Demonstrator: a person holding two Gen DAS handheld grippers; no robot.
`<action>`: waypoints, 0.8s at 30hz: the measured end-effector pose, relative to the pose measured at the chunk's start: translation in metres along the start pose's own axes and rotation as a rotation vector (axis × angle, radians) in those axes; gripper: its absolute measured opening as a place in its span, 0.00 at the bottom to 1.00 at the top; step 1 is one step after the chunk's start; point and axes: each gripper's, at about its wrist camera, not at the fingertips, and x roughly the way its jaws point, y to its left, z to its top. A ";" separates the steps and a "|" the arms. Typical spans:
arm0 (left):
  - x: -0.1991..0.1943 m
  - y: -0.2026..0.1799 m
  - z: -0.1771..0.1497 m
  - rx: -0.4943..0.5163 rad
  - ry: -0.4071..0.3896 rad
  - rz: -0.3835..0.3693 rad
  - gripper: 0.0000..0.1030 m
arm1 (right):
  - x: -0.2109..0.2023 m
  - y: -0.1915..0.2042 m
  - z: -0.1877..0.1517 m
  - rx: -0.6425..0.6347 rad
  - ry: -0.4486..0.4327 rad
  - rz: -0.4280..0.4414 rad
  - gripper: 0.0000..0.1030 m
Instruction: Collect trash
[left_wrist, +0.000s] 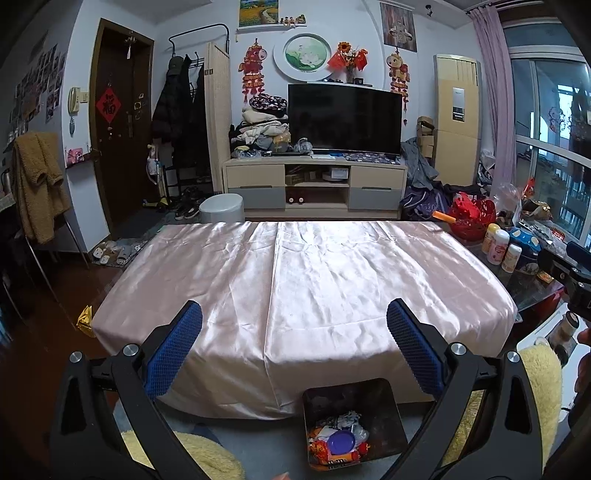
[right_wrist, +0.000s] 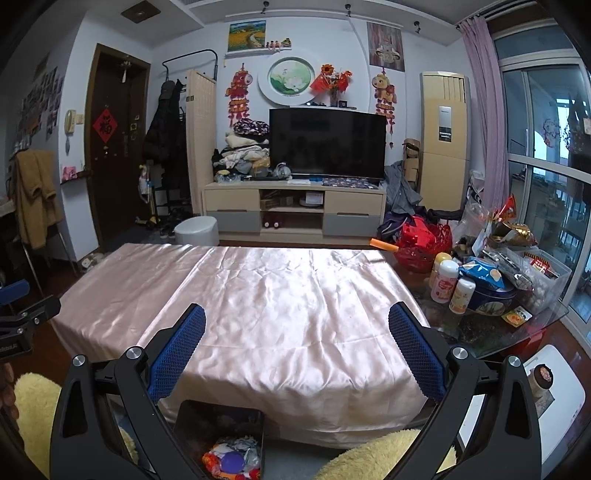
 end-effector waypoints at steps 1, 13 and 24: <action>0.000 0.000 0.000 0.001 -0.002 -0.001 0.92 | -0.001 0.000 0.000 0.002 -0.001 0.001 0.97; 0.004 0.004 -0.003 -0.024 0.002 -0.003 0.92 | 0.010 0.000 -0.005 0.028 0.039 -0.008 0.97; 0.006 0.005 0.000 -0.018 0.004 0.007 0.92 | 0.011 0.002 -0.002 0.013 0.038 -0.012 0.97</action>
